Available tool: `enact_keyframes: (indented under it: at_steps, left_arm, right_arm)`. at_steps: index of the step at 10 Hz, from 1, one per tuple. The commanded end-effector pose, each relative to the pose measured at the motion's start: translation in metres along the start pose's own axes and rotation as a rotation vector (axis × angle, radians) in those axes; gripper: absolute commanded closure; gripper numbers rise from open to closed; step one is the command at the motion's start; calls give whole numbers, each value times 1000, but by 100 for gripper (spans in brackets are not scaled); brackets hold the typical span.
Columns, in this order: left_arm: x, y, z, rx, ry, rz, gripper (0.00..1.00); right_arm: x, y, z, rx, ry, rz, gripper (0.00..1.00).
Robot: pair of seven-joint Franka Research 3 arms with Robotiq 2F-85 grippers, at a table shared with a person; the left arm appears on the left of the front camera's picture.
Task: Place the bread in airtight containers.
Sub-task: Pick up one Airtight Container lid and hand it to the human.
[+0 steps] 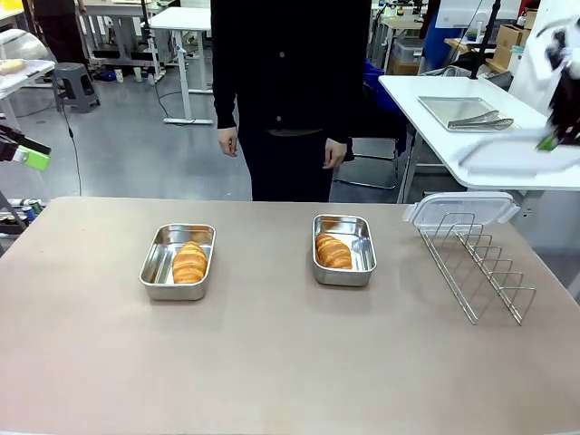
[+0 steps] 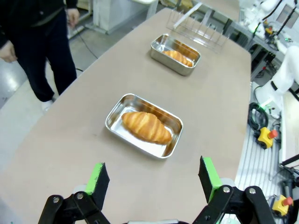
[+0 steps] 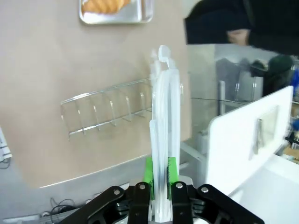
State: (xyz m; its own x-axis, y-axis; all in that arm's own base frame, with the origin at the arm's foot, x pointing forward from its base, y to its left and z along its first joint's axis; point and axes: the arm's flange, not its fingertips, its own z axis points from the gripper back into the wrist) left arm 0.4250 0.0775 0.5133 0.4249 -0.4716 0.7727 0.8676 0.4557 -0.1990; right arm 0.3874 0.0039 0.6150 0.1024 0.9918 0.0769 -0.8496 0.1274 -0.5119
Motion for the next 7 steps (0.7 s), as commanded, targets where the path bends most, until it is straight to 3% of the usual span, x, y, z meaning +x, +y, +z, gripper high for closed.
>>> enact_keyframes:
  at_steps: [1, 4, 7]
  left_arm:
    - [0, -1, 1, -7, -7, -16, 0]
    - [0, -1, 1, -7, -7, -16, 0]
    - [0, -1, 1, -7, -7, -16, 0]
  right_arm:
    - [19, 19, 38, -140, -5, 62, 100]
    - [47, 35, 51, -313, -142, 264, 100]
    - [85, 5, 8, -301, -235, 542, 100]
